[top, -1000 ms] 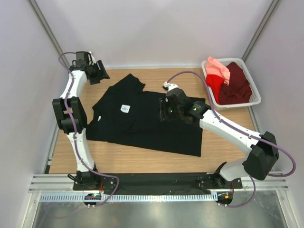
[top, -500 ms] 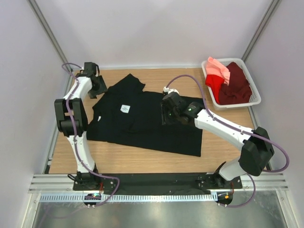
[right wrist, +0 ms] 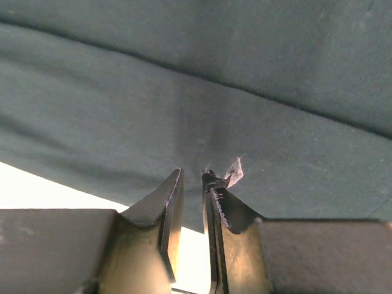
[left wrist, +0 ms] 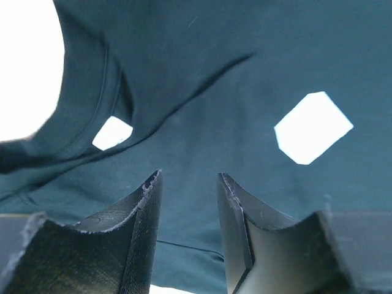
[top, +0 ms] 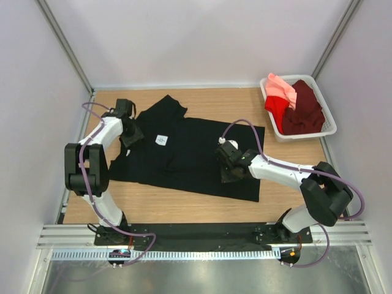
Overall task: Fold and stack the t-shirts
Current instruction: Fold the tshirt
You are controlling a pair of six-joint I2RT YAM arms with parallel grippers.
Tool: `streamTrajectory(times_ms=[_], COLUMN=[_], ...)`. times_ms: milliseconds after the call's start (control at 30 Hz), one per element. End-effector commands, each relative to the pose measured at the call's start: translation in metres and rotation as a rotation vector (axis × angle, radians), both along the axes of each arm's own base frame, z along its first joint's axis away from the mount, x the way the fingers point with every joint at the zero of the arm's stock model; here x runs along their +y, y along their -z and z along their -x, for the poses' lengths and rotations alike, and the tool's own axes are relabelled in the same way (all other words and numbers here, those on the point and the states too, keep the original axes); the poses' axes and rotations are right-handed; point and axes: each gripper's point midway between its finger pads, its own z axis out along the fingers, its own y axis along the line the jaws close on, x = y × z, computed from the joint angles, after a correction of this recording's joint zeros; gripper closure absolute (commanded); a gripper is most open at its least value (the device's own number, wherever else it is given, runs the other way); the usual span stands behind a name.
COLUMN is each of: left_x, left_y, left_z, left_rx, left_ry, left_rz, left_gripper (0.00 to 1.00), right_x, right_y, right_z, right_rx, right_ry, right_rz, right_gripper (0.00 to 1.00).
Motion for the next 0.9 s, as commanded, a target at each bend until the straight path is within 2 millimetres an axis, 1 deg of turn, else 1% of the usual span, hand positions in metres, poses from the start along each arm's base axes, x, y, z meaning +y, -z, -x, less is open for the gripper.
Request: streamTrajectory(times_ms=[0, 67, 100, 167, 200, 233, 300, 333, 400, 433, 533, 633, 667, 733, 767, 800, 833, 867], left_x=[0.004, 0.009, 0.020, 0.029, 0.037, 0.041, 0.045, 0.047, 0.051, 0.055, 0.067, 0.077, 0.082, 0.085, 0.095, 0.101, 0.103, 0.110], left_y=[0.022, 0.029, 0.036, 0.041, 0.046, 0.050, 0.059, 0.065, 0.072, 0.077, 0.084, 0.083, 0.083, 0.082, 0.084, 0.084, 0.085, 0.084], left_z=[0.005, 0.009, 0.015, 0.019, 0.024, 0.029, 0.036, 0.044, 0.052, 0.058, 0.072, 0.085, 0.092, 0.098, 0.107, 0.112, 0.116, 0.124], left_rx=[0.028, 0.046, 0.064, 0.078, 0.098, 0.119, 0.150, 0.178, 0.213, 0.236, 0.287, 0.313, 0.329, 0.332, 0.353, 0.361, 0.373, 0.393], left_ry=[-0.071, -0.087, -0.118, -0.144, -0.164, -0.175, -0.190, -0.196, -0.220, -0.227, -0.262, -0.297, -0.307, -0.324, -0.357, -0.384, -0.393, -0.413], left_rz=[0.000, -0.023, -0.080, -0.129, -0.170, -0.187, -0.210, -0.219, -0.240, -0.257, -0.299, -0.327, -0.347, -0.353, -0.353, -0.348, -0.348, -0.363], left_gripper=[0.58, 0.58, 0.58, 0.58, 0.58, 0.57, 0.57, 0.57, 0.57, 0.55, 0.54, 0.53, 0.52, 0.50, 0.50, 0.50, 0.50, 0.50], right_x=[0.013, 0.007, 0.003, -0.004, -0.008, -0.015, -0.017, -0.020, -0.022, -0.022, -0.024, -0.024, -0.023, -0.023, -0.021, -0.022, -0.021, -0.024], right_y=[-0.005, 0.002, 0.006, 0.014, 0.018, 0.022, 0.026, 0.029, 0.032, 0.032, 0.028, 0.023, 0.018, 0.018, 0.016, 0.017, 0.017, 0.018], right_z=[-0.010, -0.008, -0.008, -0.003, -0.001, 0.001, 0.006, 0.009, 0.014, 0.017, 0.022, 0.029, 0.030, 0.035, 0.037, 0.040, 0.042, 0.045], right_rx=[-0.061, -0.067, -0.071, -0.060, -0.059, -0.058, -0.050, -0.043, -0.038, -0.034, -0.043, -0.051, -0.060, -0.057, -0.062, -0.058, -0.058, -0.056], right_ry=[0.015, 0.032, 0.042, 0.053, 0.062, 0.077, 0.080, 0.080, 0.081, 0.078, 0.068, 0.055, 0.054, 0.055, 0.056, 0.057, 0.056, 0.057], right_rz=[-0.058, -0.035, -0.018, 0.006, 0.026, 0.055, 0.064, 0.074, 0.082, 0.086, 0.102, 0.108, 0.096, 0.087, 0.074, 0.072, 0.065, 0.067], right_gripper=[0.75, 0.75, 0.75, 0.74, 0.74, 0.74, 0.74, 0.74, 0.74, 0.74, 0.74, 0.72, 0.71, 0.71, 0.71, 0.71, 0.70, 0.71])
